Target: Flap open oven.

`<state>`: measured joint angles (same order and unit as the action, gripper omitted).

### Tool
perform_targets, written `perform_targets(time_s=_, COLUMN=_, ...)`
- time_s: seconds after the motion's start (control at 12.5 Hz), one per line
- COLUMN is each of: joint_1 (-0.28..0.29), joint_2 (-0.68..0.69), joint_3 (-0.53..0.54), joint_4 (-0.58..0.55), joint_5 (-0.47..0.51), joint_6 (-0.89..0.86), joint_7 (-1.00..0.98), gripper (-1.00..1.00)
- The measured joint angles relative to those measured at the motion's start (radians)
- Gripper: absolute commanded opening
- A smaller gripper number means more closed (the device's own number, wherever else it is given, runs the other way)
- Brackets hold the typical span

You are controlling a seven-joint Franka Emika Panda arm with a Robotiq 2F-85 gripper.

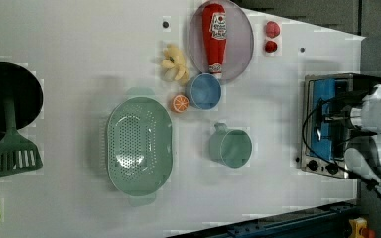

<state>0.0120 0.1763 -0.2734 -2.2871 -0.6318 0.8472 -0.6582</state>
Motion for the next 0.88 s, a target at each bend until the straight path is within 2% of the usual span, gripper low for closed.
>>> perform_targets(time_s=0.08, joint_1=0.005, joint_2=0.005, joint_3=0.020, joint_4=0.000, joint_5=-0.054, joint_6=-0.014, joint_7=0.055, gripper=-0.65)
perform_targets(time_s=0.16, joint_1=0.014, joint_2=0.015, joint_3=0.033, joint_4=0.000, joint_5=-0.065, joint_6=-0.017, joint_7=0.106, gripper=-0.65)
perform_targets(time_s=0.72, joint_1=0.084, joint_2=0.162, joint_3=0.064, joint_4=0.010, joint_5=-0.093, joint_6=-0.019, joint_7=0.325, gripper=-0.65)
perform_targets(time_s=0.88, joint_1=0.106, joint_2=0.234, joint_3=0.076, joint_4=0.033, joint_5=-0.167, joint_6=-0.021, joint_7=0.402, gripper=-0.65)
